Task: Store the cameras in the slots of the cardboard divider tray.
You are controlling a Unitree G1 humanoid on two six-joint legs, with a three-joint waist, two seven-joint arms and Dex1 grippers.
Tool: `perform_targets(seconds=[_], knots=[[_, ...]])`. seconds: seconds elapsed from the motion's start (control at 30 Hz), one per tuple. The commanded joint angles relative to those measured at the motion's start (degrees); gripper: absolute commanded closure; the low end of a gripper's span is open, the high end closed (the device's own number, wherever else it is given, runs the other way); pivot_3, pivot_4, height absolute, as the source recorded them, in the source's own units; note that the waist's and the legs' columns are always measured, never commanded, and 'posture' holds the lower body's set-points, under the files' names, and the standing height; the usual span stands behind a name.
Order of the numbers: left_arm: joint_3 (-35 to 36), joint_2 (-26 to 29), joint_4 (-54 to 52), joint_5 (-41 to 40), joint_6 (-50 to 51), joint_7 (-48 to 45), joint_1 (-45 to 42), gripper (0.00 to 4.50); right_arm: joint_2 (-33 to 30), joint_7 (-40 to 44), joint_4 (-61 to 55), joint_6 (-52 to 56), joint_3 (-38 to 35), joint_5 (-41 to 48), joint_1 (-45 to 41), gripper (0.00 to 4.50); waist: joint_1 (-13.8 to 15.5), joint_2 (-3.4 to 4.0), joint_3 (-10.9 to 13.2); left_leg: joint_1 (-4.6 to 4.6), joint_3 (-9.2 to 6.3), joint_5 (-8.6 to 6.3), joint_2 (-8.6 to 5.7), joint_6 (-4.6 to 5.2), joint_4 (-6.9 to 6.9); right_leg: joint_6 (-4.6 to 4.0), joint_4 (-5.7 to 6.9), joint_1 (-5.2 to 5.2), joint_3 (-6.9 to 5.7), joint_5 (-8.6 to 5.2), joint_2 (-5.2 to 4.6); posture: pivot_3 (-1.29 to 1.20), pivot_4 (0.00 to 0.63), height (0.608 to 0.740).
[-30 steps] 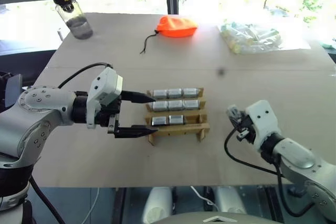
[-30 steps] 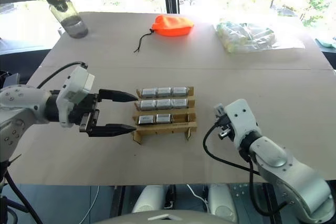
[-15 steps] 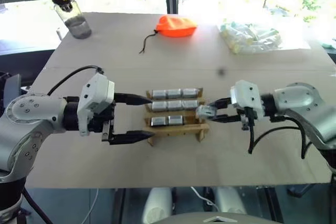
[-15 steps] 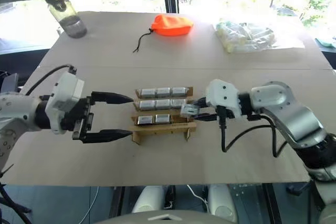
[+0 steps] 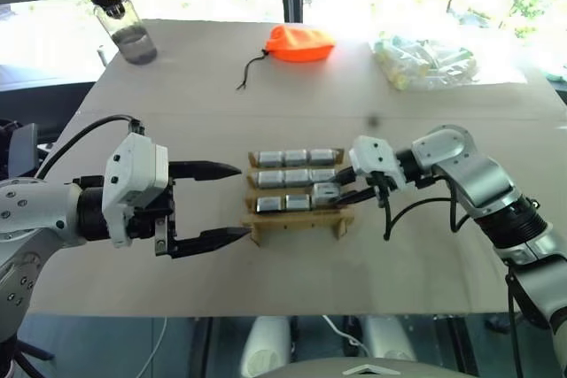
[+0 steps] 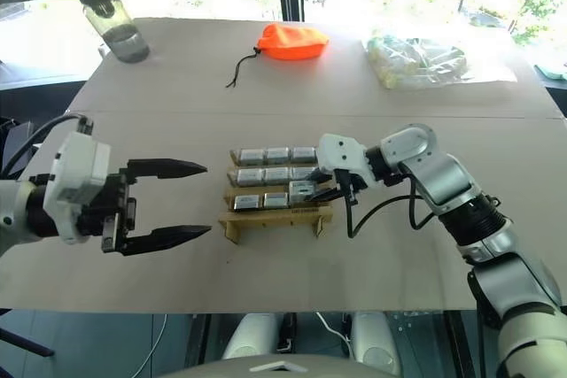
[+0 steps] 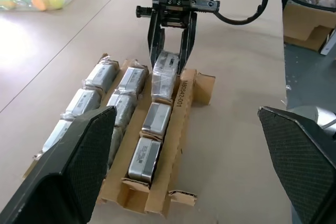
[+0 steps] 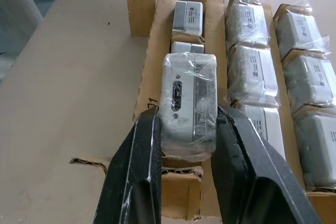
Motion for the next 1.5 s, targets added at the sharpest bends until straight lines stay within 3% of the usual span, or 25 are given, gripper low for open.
perform_targets(seconds=[0.03,0.6,0.63,0.83,0.87,1.13,1.27,1.4,1.5], knots=[[2.1,0.88,-1.5,-0.64,-0.43,0.34,0.19,0.0,-0.24,1.51,-0.25,0.27,-0.5,-1.05,-0.77,3.75,0.0,0.0,0.0,0.0,0.0,0.0,0.0,0.0,0.0,0.0,0.0,0.0,0.0,0.0,0.0,0.0,0.15,0.726],[0.08,2.19,0.01,0.23,-2.0,-0.41,-1.36,0.0,0.94,0.83,-1.38,4.4,0.13,-4.49,1.26,3.75,0.08,0.02,0.01,-0.01,0.01,0.0,-0.02,0.0,0.0,0.0,-0.01,0.01,-0.01,0.0,-0.02,0.0,0.15,0.726],[-0.12,2.26,0.17,0.4,-2.04,-0.47,-1.43,0.0,0.99,0.55,-1.14,4.22,0.21,-4.89,1.36,2.74,0.09,0.02,0.01,-0.02,0.01,0.0,-0.02,0.0,0.0,0.0,-0.01,0.01,-0.01,0.0,-0.02,0.0,0.15,0.726],[-1.12,2.49,0.59,0.76,-1.97,-0.5,-1.86,0.0,1.55,0.39,-1.39,4.9,-1.03,-4.57,1.59,0.18,-0.04,0.02,0.01,0.0,0.01,0.0,-0.01,-0.01,0.0,0.0,0.0,0.01,0.0,0.0,-0.01,0.0,0.15,0.726],[-1.37,2.49,0.79,1.09,-2.04,-0.48,-1.83,0.0,1.23,0.92,-2.78,6.45,-2.31,-2.77,1.58,0.08,-0.1,0.02,0.01,0.01,0.01,0.0,-0.01,-0.01,0.0,0.0,0.0,0.01,0.0,0.0,0.0,0.0,0.15,0.726],[-2.74,-1.25,4.86,7.21,-5.19,2.08,2.29,0.0,-5.51,2.25,-12.45,11.98,-11.95,6.54,6.43,0.08,0.18,0.07,0.03,-0.01,-0.01,0.0,-0.02,-0.02,-0.06,0.0,-0.05,0.02,-0.03,0.0,-0.03,0.0,0.15,0.726],[-2.56,-6.9,8.1,10.2,-8.56,6.51,3.75,0.0,-6.47,-2.39,-13.57,11.89,-23.22,12.24,14.8,0.08,0.2,0.05,0.03,-0.04,-0.02,0.0,-0.02,-0.01,-0.08,0.0,-0.08,0.02,-0.05,0.0,-0.06,0.0,0.15,0.726],[-3.61,-12.92,17.14,16.52,-18.21,7.42,6.3,0.0,-8.52,-1.76,-7.52,1.81,-31.69,11.55,26.42,0.08,0.21,0.04,0.01,0.0,0.01,-0.01,-0.04,0.01,-0.07,0.0,-0.07,0.07,-0.04,0.0,-0.09,0.0,0.15,0.726],[-4.9,-14.88,22.76,19.32,-24.0,6.79,5.31,0.0,-8.11,-1.9,-0.96,-6.47,-34.5,9.96,29.4,0.08,0.08,0.04,0.01,0.04,0.03,-0.01,-0.03,0.01,-0.07,0.0,-0.05,0.07,-0.02,0.0,-0.04,0.0,0.15,0.726]])
